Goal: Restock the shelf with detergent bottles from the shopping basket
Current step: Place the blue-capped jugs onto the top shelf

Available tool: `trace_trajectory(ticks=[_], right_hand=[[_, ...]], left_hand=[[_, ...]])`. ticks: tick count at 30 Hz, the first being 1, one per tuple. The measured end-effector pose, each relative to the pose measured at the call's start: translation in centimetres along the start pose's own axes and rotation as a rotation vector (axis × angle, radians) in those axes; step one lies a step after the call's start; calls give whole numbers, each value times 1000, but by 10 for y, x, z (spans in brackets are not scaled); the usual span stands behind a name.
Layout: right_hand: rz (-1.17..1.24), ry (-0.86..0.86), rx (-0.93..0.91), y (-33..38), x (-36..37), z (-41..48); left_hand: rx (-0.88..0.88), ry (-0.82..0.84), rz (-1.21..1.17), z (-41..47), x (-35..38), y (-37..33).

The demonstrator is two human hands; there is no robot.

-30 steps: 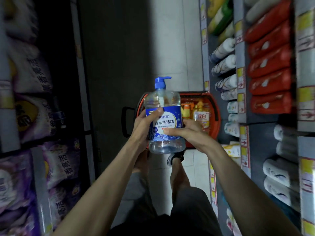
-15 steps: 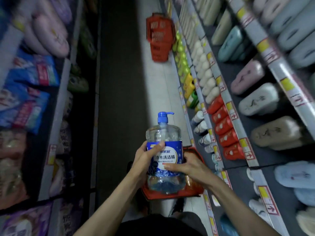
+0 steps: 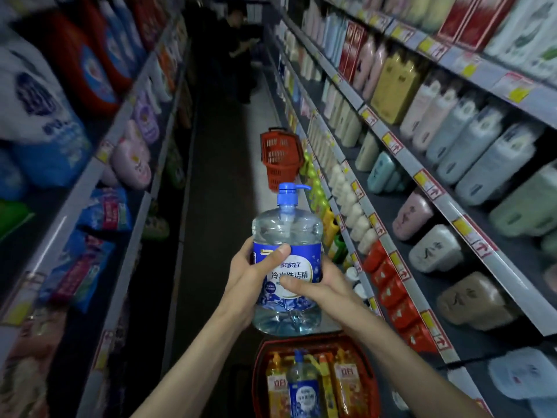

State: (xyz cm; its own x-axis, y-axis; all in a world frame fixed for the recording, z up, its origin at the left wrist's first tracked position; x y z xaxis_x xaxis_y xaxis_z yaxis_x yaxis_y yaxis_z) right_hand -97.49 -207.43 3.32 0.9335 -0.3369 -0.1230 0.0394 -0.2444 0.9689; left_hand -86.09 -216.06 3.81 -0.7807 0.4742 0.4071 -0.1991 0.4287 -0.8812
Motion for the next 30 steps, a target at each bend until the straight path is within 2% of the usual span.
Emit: trace_trajectory(ticks=[4,9,14,18,23,30], right_hand=[[11,34,-83,38,2,8],[20,170,-207,86,11,6],[10,286,-331,130,22,5],[50,423,-394,151,35,-5],[51,635,-520,168,63,-45],[50,925,-541,171,137,-120]], left_hand=[[140,-30,30,-10,5,-41],[351,-99,119,-38,11,-90],[525,-228,213,-73,17,-135],[588,-336,243,-107,22,-152],[649,-536,269,-163,18,-148],[761,-886,293,-294,6,-134]])
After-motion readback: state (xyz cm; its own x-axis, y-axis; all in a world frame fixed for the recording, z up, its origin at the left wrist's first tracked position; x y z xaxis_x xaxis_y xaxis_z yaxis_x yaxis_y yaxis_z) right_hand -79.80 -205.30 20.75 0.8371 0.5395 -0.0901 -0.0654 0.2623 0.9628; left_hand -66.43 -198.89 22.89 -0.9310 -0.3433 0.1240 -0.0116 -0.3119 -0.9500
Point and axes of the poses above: each hand's wrist, its own z-axis towards the middle knuckle, its own x-axis out of the palm, y = z × x, the point moved 10 cm from there along z, towards the middle knuckle, and after that the axes turned 3 degrees about -z, right-handed, at the moved point
